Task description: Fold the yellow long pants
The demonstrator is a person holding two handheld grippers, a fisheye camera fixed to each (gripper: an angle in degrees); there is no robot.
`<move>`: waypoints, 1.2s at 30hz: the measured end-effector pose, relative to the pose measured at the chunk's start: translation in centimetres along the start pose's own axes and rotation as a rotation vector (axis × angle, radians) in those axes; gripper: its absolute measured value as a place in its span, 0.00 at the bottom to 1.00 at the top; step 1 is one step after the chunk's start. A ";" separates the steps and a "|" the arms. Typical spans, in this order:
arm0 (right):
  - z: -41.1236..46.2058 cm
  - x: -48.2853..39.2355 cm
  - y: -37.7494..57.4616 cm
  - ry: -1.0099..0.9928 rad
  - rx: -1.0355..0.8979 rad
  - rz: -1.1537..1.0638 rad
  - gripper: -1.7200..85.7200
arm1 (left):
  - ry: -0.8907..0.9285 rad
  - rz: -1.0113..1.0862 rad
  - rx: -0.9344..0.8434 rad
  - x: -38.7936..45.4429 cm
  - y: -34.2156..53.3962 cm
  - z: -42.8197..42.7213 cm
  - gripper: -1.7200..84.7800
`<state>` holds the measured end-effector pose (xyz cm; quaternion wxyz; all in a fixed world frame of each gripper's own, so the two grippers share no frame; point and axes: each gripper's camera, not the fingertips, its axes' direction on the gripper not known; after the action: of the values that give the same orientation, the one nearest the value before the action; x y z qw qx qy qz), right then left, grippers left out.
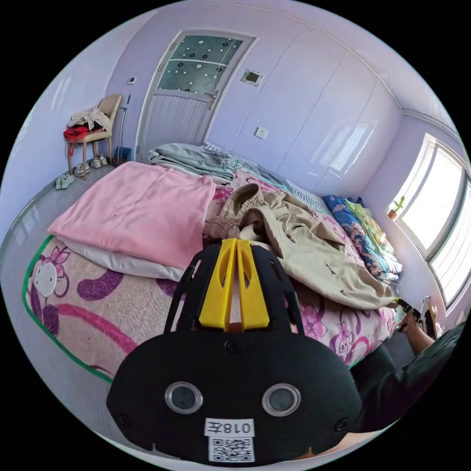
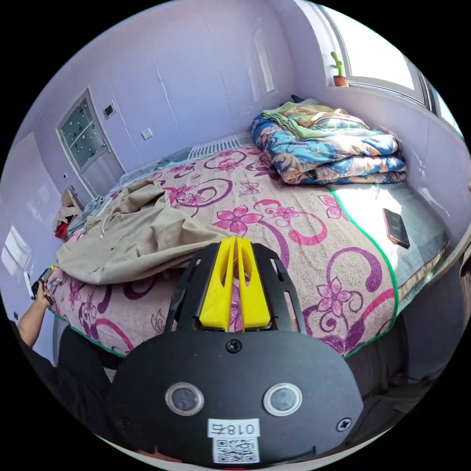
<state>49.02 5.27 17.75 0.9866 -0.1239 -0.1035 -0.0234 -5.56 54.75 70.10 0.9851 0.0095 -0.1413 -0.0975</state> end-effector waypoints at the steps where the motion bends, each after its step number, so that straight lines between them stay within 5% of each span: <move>1: -0.5 0.1 -0.2 0.002 -0.010 -0.052 0.01 | -0.006 0.006 0.003 -0.2 0.5 -0.6 0.01; 9: 0.3 4.2 2.4 -0.128 -0.311 -0.169 0.07 | 0.013 -0.270 0.069 -7.7 9.7 -9.9 0.05; 15: -4.3 9.0 -1.2 -0.262 -0.113 -0.004 0.09 | 0.089 -0.104 0.065 -2.8 7.2 -14.5 0.07; 21: -0.3 1.8 -12.2 -0.342 -0.065 -0.195 0.10 | 0.330 0.043 0.029 7.2 5.0 -8.8 0.06; 27: 11.9 -7.7 -22.9 -0.409 -0.326 -0.284 0.12 | 0.537 0.035 -0.071 14.1 5.9 -3.6 0.03; 32: 20.9 -11.9 -27.2 -0.460 -0.665 -0.309 0.13 | 0.502 0.091 -0.155 15.9 6.3 -3.6 0.01; 36: 21.9 -14.2 -28.5 -0.358 -0.719 -0.393 0.06 | 0.481 0.044 -0.132 14.4 5.5 -4.1 0.01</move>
<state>28.78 -16.58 42.37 0.8240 -0.4393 -0.2796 -0.2233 10.19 57.31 70.45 0.9908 -0.0349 0.1038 -0.0801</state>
